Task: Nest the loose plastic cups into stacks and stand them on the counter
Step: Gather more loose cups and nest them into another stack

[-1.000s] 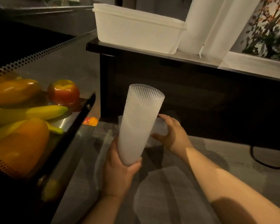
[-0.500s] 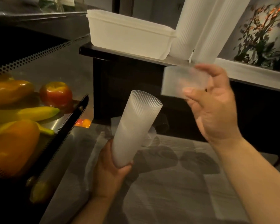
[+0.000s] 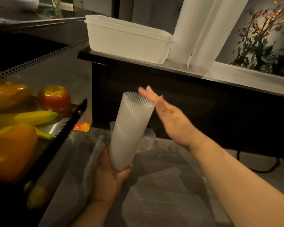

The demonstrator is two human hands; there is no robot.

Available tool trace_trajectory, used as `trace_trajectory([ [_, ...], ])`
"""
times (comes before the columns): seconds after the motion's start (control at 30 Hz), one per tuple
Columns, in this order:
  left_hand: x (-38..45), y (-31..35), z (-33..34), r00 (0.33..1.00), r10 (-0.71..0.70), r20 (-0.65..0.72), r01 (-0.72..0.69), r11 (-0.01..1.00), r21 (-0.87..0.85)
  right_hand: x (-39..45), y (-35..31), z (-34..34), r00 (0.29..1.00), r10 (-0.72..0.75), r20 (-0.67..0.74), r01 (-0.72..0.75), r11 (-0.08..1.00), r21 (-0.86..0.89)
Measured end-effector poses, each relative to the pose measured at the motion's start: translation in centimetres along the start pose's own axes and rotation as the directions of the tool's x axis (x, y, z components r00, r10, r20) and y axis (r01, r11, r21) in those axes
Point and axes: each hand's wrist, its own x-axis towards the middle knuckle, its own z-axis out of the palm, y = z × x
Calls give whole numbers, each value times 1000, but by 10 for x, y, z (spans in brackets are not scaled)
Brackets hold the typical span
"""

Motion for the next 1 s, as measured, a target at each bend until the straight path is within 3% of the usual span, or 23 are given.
trace_trajectory([
  [0.07,-1,1,1,1000,-26,9,26,1000,-8,4,19,-8,968,65,-243,-25,986,164],
  [0.1,-2,2,1,999,-33,10,33,999,-4,7,35,-9,907,128,-401,-76,987,144],
  [0.17,-3,4,1,999,-36,6,36,999,2,13,71,-6,745,266,-612,-356,934,-27],
  [0.27,-3,4,1,999,-40,11,40,999,11,30,117,4,618,557,-554,-706,703,-80],
  [0.33,-2,2,3,1000,-26,6,25,999,21,48,136,8,538,688,-487,-804,593,-51],
  [0.4,-1,1,3,1000,-20,10,20,999,34,61,147,15,522,757,-393,-848,508,-147],
  [0.5,-2,1,3,1000,-21,6,21,1000,19,66,154,18,564,757,-328,-825,507,-249],
  [0.57,-2,0,3,1000,-1,2,1,1000,15,63,147,10,528,753,-392,-834,547,-72],
  [0.67,0,1,3,1000,28,0,-28,999,17,49,125,-9,510,603,-613,-651,736,183],
  [0.73,0,1,2,1000,21,9,-21,1000,20,25,100,-18,553,403,-729,-393,898,198],
  [0.8,0,0,1,1000,6,23,-6,1000,14,0,72,-30,539,226,-811,-165,973,161],
  [0.9,1,-1,1,999,20,39,-20,1000,17,-20,27,-42,629,47,-776,174,964,200],
  [1.0,3,0,3,999,25,30,-25,999,24,-16,-8,-36,765,-91,-637,256,951,171],
])
